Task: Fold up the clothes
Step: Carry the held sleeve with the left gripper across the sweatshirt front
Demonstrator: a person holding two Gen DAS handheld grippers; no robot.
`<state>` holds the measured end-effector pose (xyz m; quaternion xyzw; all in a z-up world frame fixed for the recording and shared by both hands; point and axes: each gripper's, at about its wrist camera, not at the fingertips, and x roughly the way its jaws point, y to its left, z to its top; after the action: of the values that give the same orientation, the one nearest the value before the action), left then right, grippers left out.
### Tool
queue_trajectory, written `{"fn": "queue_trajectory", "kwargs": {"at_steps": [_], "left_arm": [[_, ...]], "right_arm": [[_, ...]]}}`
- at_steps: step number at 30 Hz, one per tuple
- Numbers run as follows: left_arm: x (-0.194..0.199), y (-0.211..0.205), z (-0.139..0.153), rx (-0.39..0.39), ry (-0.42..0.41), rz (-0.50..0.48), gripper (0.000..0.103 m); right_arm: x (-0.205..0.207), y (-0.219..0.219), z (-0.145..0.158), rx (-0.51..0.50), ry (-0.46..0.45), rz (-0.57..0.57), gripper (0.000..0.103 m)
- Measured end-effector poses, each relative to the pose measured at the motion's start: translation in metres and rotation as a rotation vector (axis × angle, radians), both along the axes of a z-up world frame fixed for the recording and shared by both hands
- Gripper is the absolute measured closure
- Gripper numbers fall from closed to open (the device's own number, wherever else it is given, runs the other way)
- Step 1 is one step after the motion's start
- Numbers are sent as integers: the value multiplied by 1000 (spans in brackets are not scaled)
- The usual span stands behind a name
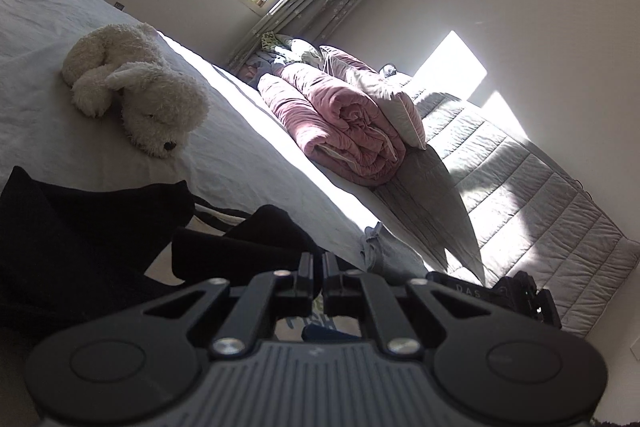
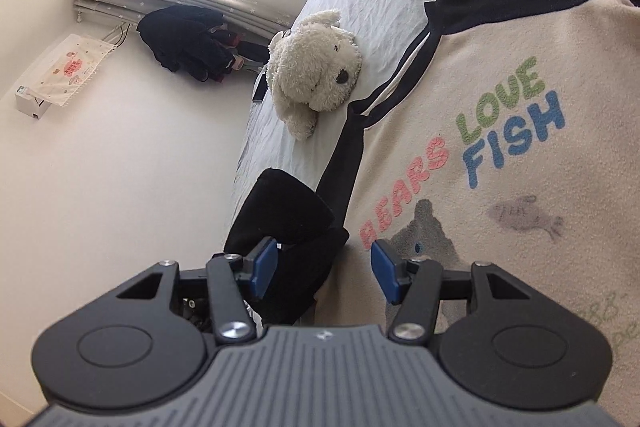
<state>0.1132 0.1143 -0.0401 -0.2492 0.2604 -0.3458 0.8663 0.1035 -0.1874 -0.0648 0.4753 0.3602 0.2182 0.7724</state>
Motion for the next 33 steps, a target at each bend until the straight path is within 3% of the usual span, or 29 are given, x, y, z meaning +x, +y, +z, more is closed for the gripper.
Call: {"fn": "queue_trajectory", "kwargs": {"at_steps": [7, 13, 20, 25, 28, 30, 33], "left_arm": [[11, -16, -25, 85, 124, -118, 99], [15, -25, -39, 228, 240, -181, 99], [6, -14, -27, 209, 234, -209, 99], [6, 6, -19, 139, 207, -96, 98], [9, 4, -22, 152, 223, -58, 98], [11, 0, -23, 175, 241, -48, 98], [14, -4, -26, 204, 264, -35, 98]], "right_arm": [[5, -6, -13, -26, 49, -15, 45], [7, -8, -16, -43, 57, -16, 45], [9, -5, -12, -124, 23, -28, 45], [11, 0, -8, -180, 2, -22, 45], [13, 5, -11, -244, 4, -10, 45], [13, 13, -16, -319, 6, 11, 54], [10, 30, -13, -478, -60, 55, 74]]}}
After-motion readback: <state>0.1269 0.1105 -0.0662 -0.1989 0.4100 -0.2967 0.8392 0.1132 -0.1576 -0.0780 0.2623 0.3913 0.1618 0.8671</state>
